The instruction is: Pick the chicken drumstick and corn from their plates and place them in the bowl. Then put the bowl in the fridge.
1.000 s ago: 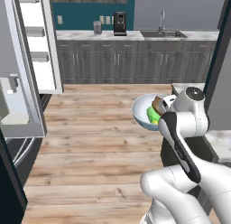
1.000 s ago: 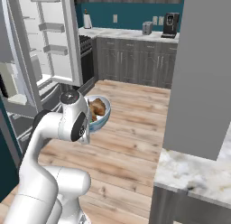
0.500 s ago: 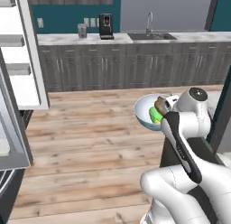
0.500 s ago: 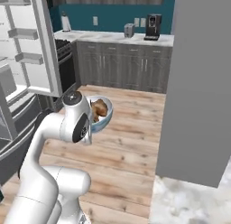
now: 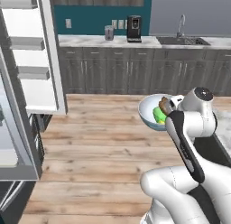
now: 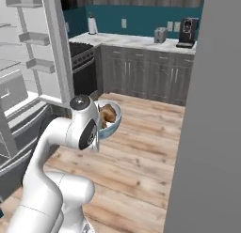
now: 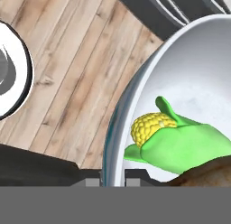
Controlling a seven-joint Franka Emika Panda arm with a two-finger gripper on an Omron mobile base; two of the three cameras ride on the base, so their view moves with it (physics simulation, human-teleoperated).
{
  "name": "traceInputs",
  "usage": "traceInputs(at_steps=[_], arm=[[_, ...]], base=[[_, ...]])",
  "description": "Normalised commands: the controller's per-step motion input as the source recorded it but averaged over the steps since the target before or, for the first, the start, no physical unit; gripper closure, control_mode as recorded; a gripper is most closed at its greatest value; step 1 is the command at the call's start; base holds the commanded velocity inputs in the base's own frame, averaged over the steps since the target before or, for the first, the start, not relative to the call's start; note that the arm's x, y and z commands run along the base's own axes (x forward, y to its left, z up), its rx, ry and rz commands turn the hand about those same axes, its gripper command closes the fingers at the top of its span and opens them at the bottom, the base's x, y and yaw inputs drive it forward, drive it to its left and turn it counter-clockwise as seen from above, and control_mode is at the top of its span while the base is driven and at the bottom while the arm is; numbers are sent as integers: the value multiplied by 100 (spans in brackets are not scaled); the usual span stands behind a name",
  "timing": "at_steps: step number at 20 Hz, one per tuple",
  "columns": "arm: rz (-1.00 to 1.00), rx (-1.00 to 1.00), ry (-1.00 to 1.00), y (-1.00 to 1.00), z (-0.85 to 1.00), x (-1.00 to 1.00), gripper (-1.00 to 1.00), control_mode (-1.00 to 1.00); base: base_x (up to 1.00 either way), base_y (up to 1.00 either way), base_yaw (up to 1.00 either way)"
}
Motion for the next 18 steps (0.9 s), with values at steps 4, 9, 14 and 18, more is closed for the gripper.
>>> traceInputs(at_steps=[4, 9, 14, 18], arm=[[0, 0, 0, 0, 0, 0, 100, 100], [0, 0, 0, 0, 0, 0, 100, 100], [0, 0, 0, 0, 0, 0, 100, 100], [0, 0, 0, 0, 0, 0, 100, 100]], base=[[42, 0, 65], [32, -3, 74], [53, -22, 41], [45, -32, 36]])
